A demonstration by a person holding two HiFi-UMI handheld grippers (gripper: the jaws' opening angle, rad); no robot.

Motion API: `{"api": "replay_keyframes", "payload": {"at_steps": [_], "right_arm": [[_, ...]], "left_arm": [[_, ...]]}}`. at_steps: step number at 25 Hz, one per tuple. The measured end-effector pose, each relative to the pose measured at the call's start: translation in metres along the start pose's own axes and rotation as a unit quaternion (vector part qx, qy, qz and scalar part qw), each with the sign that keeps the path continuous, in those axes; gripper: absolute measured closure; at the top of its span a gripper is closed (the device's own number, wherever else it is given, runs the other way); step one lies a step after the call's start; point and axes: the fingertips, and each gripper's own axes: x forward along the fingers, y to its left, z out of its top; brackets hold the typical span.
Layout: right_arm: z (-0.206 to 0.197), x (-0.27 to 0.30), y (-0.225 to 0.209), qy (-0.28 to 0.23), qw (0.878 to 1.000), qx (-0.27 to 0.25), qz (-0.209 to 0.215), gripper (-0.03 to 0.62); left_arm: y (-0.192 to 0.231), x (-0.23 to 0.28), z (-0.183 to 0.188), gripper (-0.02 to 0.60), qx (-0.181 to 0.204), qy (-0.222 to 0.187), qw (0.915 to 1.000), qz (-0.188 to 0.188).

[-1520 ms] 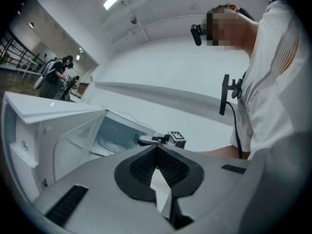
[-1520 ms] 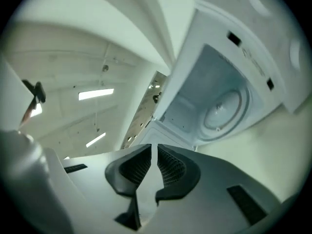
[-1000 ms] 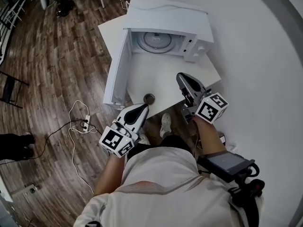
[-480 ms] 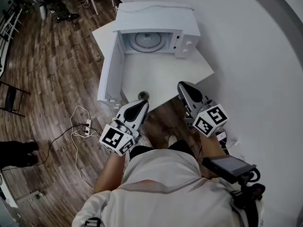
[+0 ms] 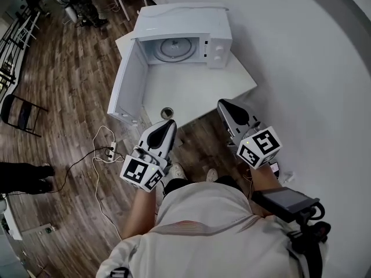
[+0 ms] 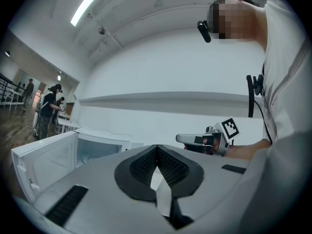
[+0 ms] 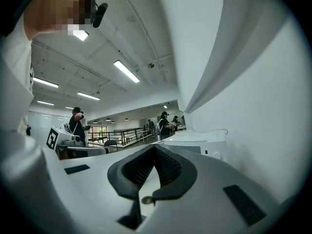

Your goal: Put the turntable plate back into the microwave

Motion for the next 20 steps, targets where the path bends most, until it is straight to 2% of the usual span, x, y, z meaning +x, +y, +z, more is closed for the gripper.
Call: {"api": "replay_keyframes", "payload": {"at_steps": [5,10,20], "right_arm": [[0.007,-0.034,-0.006,-0.004,1.0,0.008,0.014,0.589],[0.006,-0.044,-0.011,-0.005,0.999,0.01,0.03,0.589],[0.01,-0.035,0.018,-0.003,0.999,-0.004,0.037,0.589]], "left_arm": [[-0.033,-0.003,0.003,0.571,0.011,0.001,0.9995,0.028],[-0.05,-0.004,0.001,0.571,0.015,0.0,0.999,0.042],[-0.044,-0.024,0.008,0.571,0.018,-0.004,0.999,0.041]]}}
